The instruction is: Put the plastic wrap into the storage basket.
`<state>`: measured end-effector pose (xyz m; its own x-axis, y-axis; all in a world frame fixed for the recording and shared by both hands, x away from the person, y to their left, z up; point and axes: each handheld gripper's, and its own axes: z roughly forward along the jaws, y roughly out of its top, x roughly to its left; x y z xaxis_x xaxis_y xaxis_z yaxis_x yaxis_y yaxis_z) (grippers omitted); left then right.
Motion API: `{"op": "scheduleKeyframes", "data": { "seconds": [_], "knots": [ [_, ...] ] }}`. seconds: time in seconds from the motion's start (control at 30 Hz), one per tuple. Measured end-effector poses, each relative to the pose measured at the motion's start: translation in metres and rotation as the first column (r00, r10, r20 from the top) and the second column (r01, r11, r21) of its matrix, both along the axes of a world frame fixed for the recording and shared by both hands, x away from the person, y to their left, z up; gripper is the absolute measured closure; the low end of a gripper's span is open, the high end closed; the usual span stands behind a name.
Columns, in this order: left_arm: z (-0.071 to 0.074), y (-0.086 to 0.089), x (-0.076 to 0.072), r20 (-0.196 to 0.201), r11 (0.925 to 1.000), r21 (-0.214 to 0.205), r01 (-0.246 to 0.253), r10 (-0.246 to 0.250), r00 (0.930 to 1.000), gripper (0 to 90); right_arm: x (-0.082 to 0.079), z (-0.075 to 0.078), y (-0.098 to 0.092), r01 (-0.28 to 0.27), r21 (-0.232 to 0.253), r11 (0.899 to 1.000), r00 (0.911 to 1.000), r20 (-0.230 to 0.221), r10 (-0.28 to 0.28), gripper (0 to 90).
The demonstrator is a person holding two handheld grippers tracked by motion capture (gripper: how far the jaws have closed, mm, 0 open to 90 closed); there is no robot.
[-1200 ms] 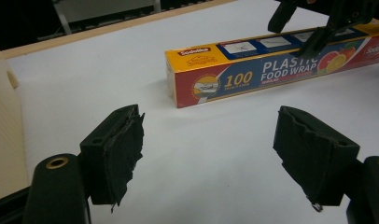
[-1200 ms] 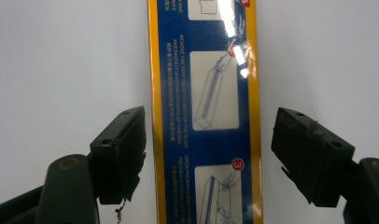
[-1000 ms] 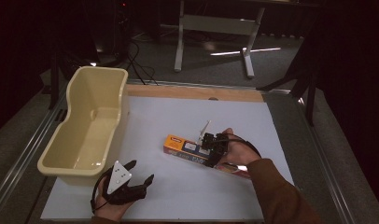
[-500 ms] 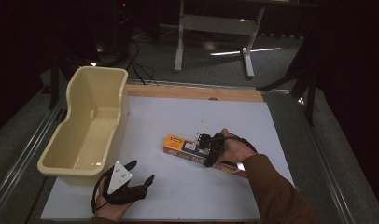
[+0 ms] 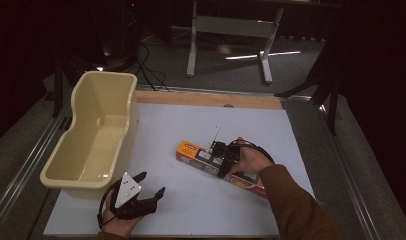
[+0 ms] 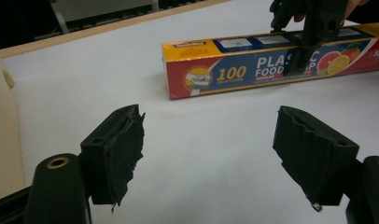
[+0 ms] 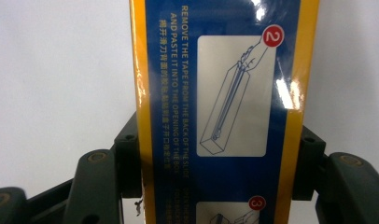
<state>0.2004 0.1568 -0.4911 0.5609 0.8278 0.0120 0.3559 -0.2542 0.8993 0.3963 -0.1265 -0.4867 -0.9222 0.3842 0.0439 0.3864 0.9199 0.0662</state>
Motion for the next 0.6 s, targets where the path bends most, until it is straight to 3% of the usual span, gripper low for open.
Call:
{"op": "scheduleKeyframes", "data": {
  "seconds": [0.2,0.27,0.5,0.53,0.6],
  "knots": [
    [0.000,0.000,0.000,-0.001,1.0000,0.002,0.002,-0.002,1.0000,23.9,0.000,0.006,0.001,0.070,0.040,0.997,0.9974,-0.018,-0.069,38.8],
    [0.000,0.000,0.000,-0.001,1.0000,0.000,0.000,0.000,1.0000,23.9,0.000,0.010,0.002,0.121,0.058,0.991,0.9920,-0.040,-0.119,38.8],
    [0.000,0.000,0.000,-0.001,1.0000,0.000,0.001,-0.001,1.0000,23.9,0.001,0.025,0.006,0.269,0.155,0.951,0.9593,-0.131,-0.250,38.9],
    [0.000,0.000,0.000,-0.001,1.0000,0.000,0.001,-0.001,1.0000,23.9,0.001,0.025,0.006,0.269,0.155,0.951,0.9593,-0.131,-0.250,38.9],
    [0.000,0.000,0.000,0.000,1.0000,0.001,0.001,-0.001,1.0000,23.9,0.001,0.030,0.007,0.325,0.199,0.924,0.9402,-0.173,-0.293,38.9]
  ]
}}
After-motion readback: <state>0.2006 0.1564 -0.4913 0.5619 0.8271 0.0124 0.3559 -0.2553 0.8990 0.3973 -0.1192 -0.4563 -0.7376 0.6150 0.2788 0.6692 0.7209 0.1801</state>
